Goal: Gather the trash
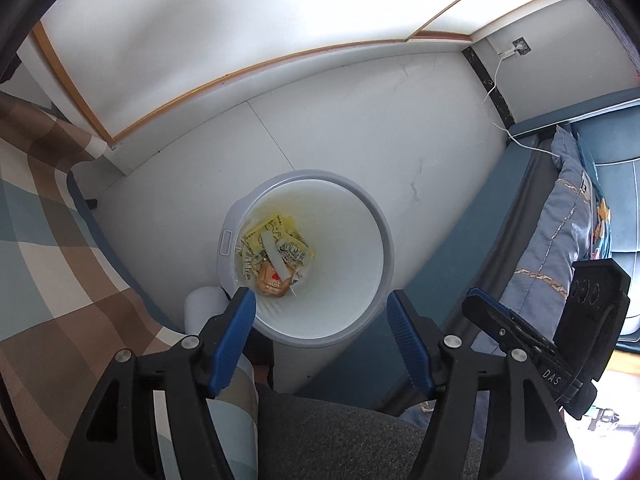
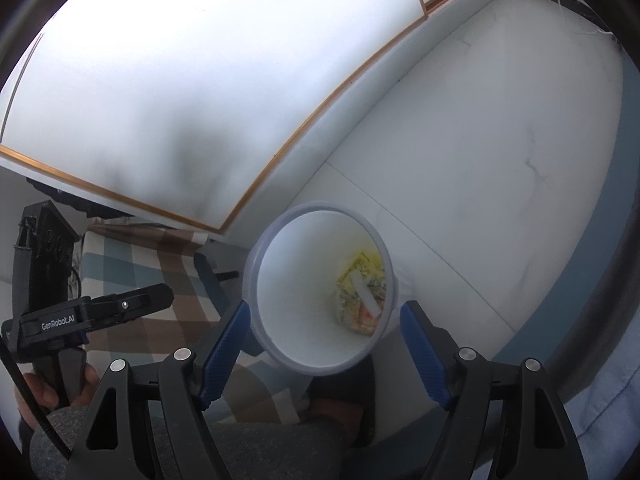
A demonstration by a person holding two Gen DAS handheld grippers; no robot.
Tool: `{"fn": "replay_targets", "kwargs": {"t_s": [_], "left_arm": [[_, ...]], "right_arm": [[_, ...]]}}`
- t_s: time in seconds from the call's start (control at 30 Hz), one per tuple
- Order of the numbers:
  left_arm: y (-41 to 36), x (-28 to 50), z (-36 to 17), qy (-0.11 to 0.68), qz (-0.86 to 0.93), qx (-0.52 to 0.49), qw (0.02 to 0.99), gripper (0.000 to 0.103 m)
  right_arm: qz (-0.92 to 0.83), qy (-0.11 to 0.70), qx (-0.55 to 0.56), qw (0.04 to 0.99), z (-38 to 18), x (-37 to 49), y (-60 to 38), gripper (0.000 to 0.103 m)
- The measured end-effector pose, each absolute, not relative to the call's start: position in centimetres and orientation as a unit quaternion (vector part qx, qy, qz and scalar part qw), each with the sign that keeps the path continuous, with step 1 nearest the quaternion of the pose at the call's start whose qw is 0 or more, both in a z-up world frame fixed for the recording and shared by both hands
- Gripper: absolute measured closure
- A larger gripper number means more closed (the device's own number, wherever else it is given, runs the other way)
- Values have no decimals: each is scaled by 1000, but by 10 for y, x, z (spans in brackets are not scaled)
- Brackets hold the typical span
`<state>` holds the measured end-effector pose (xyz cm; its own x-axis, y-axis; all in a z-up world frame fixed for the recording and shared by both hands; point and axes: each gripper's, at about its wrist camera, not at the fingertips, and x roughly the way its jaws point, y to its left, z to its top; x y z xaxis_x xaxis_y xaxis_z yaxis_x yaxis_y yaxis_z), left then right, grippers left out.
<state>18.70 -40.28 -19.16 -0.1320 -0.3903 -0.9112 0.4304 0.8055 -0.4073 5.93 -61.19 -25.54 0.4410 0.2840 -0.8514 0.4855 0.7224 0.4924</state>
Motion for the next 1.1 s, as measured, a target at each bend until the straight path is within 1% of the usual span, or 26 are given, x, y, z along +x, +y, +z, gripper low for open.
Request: {"fn": "replay_targets", "kwargs": {"t_s": [0.07,0.4,0.5,0.63,0.87,1.1], "left_arm": [[-399,185,-187,675,-307,22,671,38],[-392,176,-161,637,-299,55,708,38],[-386,175,-152,627,-296,57,718,37],[-378,169,-138,607,-286,70,738,37],[-351,161,-109,575,-269,55,771,37],[-307,156,-75,528,-234,22,816,37]], "right_arm": [[-64,522,365,768,-251,59,-610,23],[-58,507,361,781,-226,54,-605,19],[-57,502,362,783,-218,51,-603,14],[-60,496,360,788,-206,46,-600,11],[-65,475,341,808,-179,41,-590,7],[-53,444,315,837,-138,47,-569,6]]}}
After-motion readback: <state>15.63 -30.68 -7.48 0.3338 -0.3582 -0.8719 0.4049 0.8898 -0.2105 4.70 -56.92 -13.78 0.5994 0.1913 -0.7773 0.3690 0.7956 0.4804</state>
